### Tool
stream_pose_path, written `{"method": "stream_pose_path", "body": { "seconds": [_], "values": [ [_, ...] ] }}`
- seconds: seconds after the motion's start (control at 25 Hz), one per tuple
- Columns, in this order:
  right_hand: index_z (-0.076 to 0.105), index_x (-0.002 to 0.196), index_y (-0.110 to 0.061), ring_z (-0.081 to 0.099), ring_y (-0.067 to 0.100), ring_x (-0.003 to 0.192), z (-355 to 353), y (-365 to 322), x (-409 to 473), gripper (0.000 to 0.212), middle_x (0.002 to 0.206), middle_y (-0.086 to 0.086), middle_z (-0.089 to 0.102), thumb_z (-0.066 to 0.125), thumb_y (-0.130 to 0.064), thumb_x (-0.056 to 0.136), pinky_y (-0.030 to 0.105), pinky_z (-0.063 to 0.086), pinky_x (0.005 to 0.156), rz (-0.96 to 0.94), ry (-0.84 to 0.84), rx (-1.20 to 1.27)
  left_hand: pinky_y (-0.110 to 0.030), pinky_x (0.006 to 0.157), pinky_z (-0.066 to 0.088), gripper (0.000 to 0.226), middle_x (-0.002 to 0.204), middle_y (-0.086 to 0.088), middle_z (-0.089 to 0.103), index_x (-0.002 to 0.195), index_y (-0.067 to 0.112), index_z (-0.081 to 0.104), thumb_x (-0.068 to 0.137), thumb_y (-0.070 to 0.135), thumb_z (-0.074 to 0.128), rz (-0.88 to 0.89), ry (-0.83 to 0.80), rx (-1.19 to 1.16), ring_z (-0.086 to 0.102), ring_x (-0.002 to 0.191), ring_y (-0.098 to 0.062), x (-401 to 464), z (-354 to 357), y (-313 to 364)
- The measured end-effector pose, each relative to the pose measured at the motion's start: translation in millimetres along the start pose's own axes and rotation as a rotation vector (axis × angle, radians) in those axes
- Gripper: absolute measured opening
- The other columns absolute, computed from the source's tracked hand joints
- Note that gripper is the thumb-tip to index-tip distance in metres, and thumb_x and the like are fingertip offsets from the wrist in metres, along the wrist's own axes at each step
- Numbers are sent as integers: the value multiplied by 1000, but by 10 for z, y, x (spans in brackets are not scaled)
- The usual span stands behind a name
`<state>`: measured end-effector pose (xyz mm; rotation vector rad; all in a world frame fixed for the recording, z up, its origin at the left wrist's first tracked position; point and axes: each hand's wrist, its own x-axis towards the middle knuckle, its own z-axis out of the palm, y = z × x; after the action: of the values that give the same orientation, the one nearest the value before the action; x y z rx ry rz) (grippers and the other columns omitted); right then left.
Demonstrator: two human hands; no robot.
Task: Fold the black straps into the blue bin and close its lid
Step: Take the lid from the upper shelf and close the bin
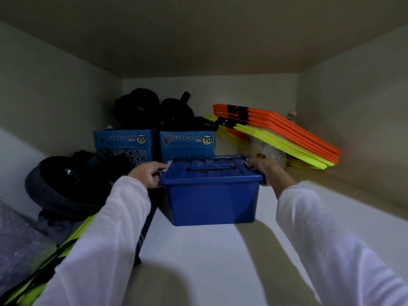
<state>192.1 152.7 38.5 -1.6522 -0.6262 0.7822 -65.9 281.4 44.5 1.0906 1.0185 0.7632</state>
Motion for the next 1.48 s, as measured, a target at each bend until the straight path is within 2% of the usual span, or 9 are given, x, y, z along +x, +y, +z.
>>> {"method": "stream_pose_path", "body": {
  "seconds": [0.2, 0.4, 0.52, 0.6, 0.68, 0.84, 1.0, 1.12, 1.48],
  "values": [
    [46, 69, -10, 44, 16, 54, -11, 10, -34, 22, 67, 6, 48, 54, -14, 89, 24, 36, 48, -18, 11, -8, -27, 33, 50, 16, 81, -11, 54, 83, 3, 52, 97, 9, 48, 7, -13, 112, 54, 68, -19, 23, 42, 37],
    [46, 70, -9, 44, 17, 55, -12, 7, -41, 20, 68, 7, 49, 54, -14, 88, 25, 36, 49, 2, 13, -10, -34, 51, 45, 23, 71, -12, 50, 71, 2, 46, 94, -3, 47, 89, 89, 228, 48, 59, -23, -17, 205, -1],
    [46, 71, -9, 43, 16, 54, -12, -2, -45, 20, 67, 7, 48, 53, -16, 88, 24, 36, 49, 13, 12, -13, -32, 48, 44, 9, 71, -11, 50, 93, 0, 54, 93, -4, 46, 135, 108, 179, 47, 59, -23, -10, 227, -33],
    [43, 67, -10, 42, 16, 53, -11, -3, -55, 25, 65, 6, 46, 52, -16, 90, 23, 35, 50, 30, 13, -22, -33, 53, 41, 27, 72, -10, 51, 119, -2, 54, 93, -4, 47, 155, 114, 167, 47, 60, -23, 45, 217, -56],
    [42, 65, -10, 41, 16, 53, -19, 1, -50, 28, 64, 6, 46, 51, -16, 90, 23, 35, 50, 33, 12, -18, -33, 54, 40, 37, 73, -9, 51, 129, -9, 50, 92, -5, 48, 185, 105, 155, 47, 60, -23, 74, 212, -73],
    [45, 69, -8, 43, 16, 54, -20, -5, -72, 23, 66, 7, 48, 53, -14, 90, 24, 36, 50, 20, 8, 12, -34, 55, 40, 38, 72, -9, 50, 129, -12, 48, 91, -6, 50, 207, 132, 153, 46, 60, -23, 70, 218, -73],
    [45, 68, -8, 42, 18, 54, -61, -10, -205, 24, 65, 8, 48, 50, -8, 92, 26, 35, 51, -21, -9, -19, -37, 68, 45, 38, 73, -9, 51, 127, -10, 51, 89, -5, 53, 198, 137, 175, 48, 62, -24, -10, 222, -89],
    [45, 66, -8, 43, 18, 54, -195, 48, -460, 27, 65, 9, 49, 49, -8, 93, 26, 36, 52, -53, -9, -31, -33, 58, 43, 38, 73, -8, 50, 128, -7, 51, 90, -6, 51, 204, 121, 159, 47, 63, -22, -299, 294, -171],
    [54, 95, -9, 54, 17, 62, -527, 225, -862, 10, 76, 7, 59, 57, -18, 91, 26, 42, 52, -27, 5, 26, -35, 60, 44, 37, 73, -9, 51, 127, -7, 51, 89, -6, 51, 223, 126, 175, 48, 62, -22, -908, 435, -381]
  ]
}}
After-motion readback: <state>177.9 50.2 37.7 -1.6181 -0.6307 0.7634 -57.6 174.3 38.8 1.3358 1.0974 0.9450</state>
